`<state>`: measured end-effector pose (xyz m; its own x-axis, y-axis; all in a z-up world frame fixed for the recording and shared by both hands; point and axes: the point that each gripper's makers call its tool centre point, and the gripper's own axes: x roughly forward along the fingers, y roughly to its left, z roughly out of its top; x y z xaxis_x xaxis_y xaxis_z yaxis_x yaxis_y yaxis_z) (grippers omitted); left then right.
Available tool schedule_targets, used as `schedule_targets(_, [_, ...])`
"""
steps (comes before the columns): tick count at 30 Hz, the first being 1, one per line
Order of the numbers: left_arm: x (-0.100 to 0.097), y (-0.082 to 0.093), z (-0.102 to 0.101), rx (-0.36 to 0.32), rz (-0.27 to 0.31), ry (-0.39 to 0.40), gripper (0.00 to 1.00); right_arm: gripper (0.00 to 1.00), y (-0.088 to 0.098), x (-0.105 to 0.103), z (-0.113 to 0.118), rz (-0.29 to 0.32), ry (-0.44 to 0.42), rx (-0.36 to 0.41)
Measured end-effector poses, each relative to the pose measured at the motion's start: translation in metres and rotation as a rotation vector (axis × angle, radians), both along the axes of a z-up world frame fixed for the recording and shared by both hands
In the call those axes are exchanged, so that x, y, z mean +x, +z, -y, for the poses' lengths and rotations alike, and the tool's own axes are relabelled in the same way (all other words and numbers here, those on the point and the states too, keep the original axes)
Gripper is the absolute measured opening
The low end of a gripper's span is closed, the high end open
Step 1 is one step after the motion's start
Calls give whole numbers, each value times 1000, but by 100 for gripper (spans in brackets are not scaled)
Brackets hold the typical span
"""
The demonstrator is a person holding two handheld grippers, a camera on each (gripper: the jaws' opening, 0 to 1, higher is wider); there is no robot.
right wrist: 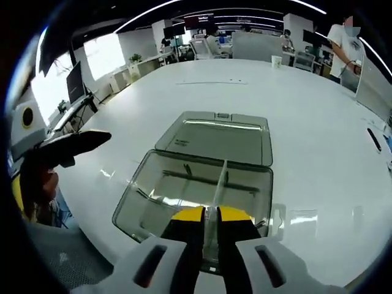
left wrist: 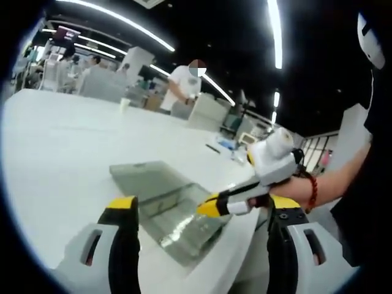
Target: Insert the divider into the dual guide fixture by aligning both edges with the guide slots and pushing it downward to the bottom, including one-sided entry, uneven engagement, binding, and posture correction.
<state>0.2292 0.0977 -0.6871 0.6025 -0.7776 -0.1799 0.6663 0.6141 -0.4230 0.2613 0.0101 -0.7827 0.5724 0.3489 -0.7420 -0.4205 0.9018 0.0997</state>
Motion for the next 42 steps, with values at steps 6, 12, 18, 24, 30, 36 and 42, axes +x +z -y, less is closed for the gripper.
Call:
schedule_targets(6, [-3, 1, 1, 3, -2, 2, 84, 5, -1, -1, -2, -3, 31, -4])
schedule_targets(12, [-9, 1, 1, 17, -2, 9, 84, 7, -1, -3, -1, -18, 27, 42])
schedule_targets(18, [-14, 2, 2, 32, -4, 20, 83, 9, 2, -9, 0, -15, 31, 72])
schedule_targets(24, [-18, -2, 2, 69, -15, 57, 82, 12, 7, -12, 2, -4, 32, 105])
schedule_targets(30, [-21, -3, -1, 99, -15, 89, 82, 17, 16, -13, -3, 22, 44, 152])
schedule_targets(36, [-25, -4, -8, 147, -11, 119, 81, 24, 24, -14, -7, 50, 68, 181])
schedule_targets(42, [-29, -7, -13, 158, -26, 173, 80, 32, 36, -20, -8, 85, 85, 223])
